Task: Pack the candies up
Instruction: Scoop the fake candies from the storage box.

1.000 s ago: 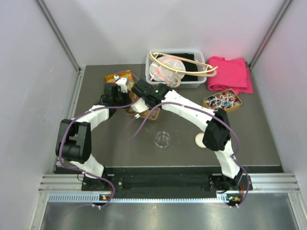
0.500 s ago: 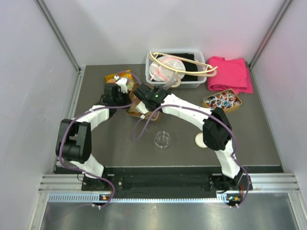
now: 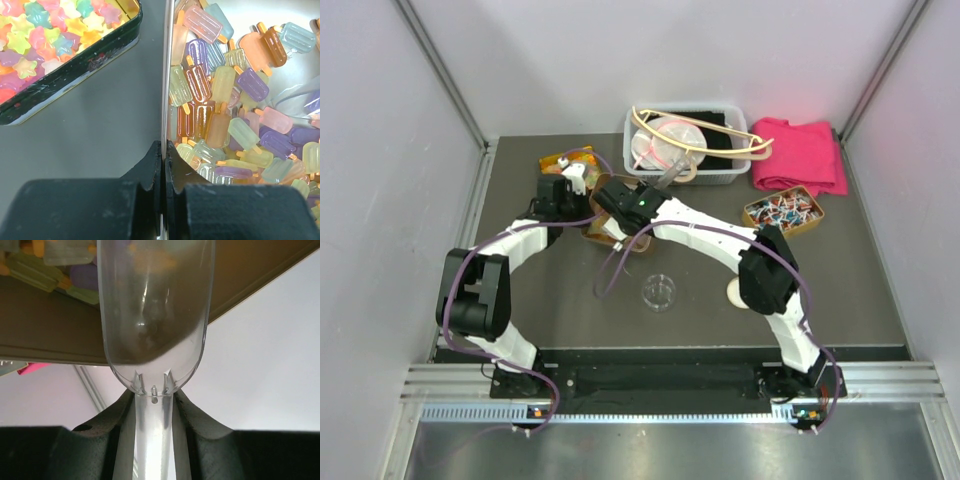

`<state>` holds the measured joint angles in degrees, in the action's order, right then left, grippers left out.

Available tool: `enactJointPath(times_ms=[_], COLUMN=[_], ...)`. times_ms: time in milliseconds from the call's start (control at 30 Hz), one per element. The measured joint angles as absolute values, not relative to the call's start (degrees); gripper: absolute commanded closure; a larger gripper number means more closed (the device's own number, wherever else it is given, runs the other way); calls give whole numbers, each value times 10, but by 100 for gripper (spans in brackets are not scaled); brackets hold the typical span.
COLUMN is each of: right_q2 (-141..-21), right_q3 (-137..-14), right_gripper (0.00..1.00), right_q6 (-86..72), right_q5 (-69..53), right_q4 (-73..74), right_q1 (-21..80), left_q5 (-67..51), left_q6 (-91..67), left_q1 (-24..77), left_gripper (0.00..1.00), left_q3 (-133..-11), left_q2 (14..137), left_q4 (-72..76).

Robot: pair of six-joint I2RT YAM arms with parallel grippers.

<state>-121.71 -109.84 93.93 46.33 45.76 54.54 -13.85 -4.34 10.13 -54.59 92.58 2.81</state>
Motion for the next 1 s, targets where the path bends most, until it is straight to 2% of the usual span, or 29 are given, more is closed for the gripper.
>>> enactJointPath(times_ms=[267,467,1000], right_q2=[-1242,-1215,-1237], right_q3=[-1191,-1071,-1068], right_gripper=[100,100,100], right_q6=[857,870,863], right_q5=[422,438,402], right_q4=[586,497,454], right_q1=[556,559,560], left_q5=[-143,-124,-83], left_q6=[-43,-28,-32], left_q1=[102,107,110], left_gripper=[100,100,100], left_q3=[-546,-546,-546], left_q2=[926,926,965], left_q4=[29,0,0])
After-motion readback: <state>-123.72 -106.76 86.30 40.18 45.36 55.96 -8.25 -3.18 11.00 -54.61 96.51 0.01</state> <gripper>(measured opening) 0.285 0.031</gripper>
